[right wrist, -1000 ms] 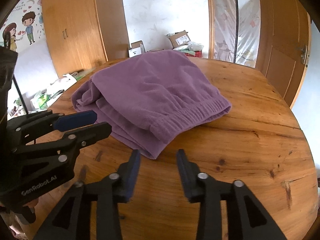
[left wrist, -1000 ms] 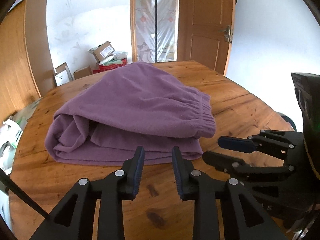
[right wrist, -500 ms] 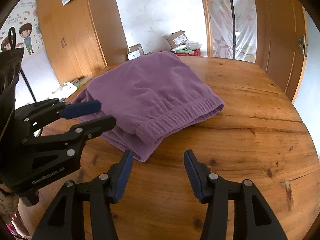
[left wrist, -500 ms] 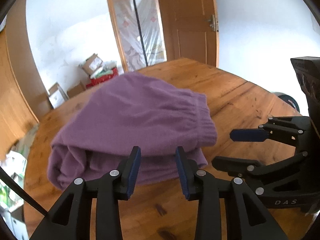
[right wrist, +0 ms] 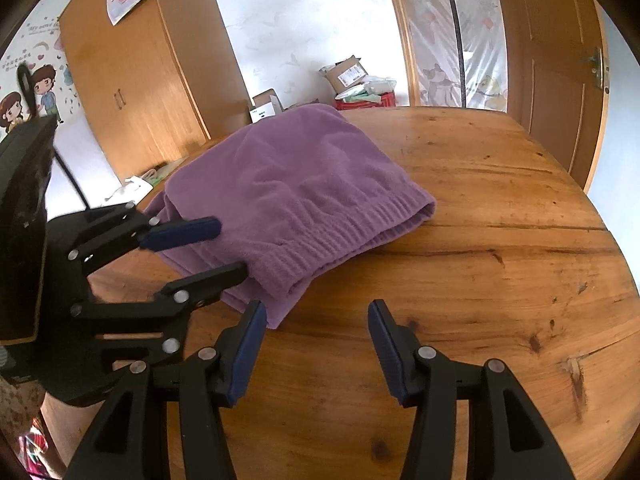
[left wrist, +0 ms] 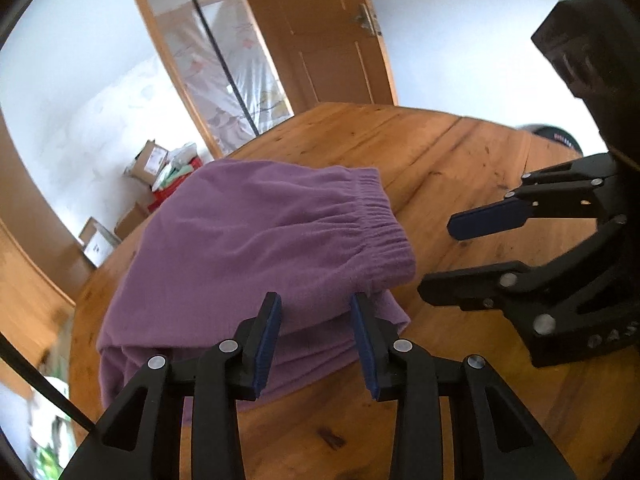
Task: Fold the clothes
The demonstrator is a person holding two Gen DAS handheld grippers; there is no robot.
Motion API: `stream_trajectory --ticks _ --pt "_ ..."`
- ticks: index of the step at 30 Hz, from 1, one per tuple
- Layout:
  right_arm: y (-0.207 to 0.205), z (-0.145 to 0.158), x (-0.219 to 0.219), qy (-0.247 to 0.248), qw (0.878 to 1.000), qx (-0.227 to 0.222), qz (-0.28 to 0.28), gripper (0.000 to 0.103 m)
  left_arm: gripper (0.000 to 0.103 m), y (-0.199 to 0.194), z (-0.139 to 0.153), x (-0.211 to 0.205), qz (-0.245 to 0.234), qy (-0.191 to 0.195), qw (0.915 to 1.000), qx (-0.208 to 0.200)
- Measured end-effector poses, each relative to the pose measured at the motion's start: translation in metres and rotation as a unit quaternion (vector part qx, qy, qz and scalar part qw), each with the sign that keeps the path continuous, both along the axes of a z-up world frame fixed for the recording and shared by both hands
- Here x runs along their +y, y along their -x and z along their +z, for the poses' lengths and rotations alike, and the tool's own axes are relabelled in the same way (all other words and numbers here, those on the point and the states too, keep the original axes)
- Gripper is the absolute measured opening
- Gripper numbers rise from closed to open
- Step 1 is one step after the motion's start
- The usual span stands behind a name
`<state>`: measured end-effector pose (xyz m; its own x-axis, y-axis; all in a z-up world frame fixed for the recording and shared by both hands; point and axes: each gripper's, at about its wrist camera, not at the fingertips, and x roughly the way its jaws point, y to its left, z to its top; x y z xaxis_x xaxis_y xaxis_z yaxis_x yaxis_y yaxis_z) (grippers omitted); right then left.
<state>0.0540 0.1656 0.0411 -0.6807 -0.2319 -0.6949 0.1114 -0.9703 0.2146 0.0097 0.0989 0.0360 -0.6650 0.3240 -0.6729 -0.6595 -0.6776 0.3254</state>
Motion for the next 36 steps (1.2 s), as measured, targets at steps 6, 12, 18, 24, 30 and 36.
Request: stream_trajectory --ticks 6,12,18,24,30,36 --pt "0.002 -0.001 0.005 -0.003 1.0 -0.004 -0.006 0.053 0.037 0.003 -0.009 0.015 -0.027 0.045 0.9985 0.018" --pt "0.003 -0.001 0.006 -0.001 1.0 -0.007 -0.009 0.053 0.037 0.008 -0.014 0.016 -0.046 0.055 0.9973 0.012" --pt "0.005 -0.003 0.006 0.0 1.0 -0.009 -0.007 0.053 0.032 0.012 -0.005 0.013 -0.056 0.031 0.9979 0.01" --pt "0.012 -0.004 0.007 0.037 0.999 -0.015 0.002 0.053 0.016 0.02 0.011 0.002 -0.05 -0.025 0.9984 -0.005" --pt "0.026 0.006 0.021 0.145 0.989 0.012 0.014 0.053 0.016 0.035 0.013 -0.009 -0.029 -0.044 0.9985 -0.018" --pt "0.045 -0.002 0.02 0.187 0.982 -0.02 0.015 0.046 0.018 0.041 0.01 -0.018 -0.012 -0.066 0.9971 -0.035"
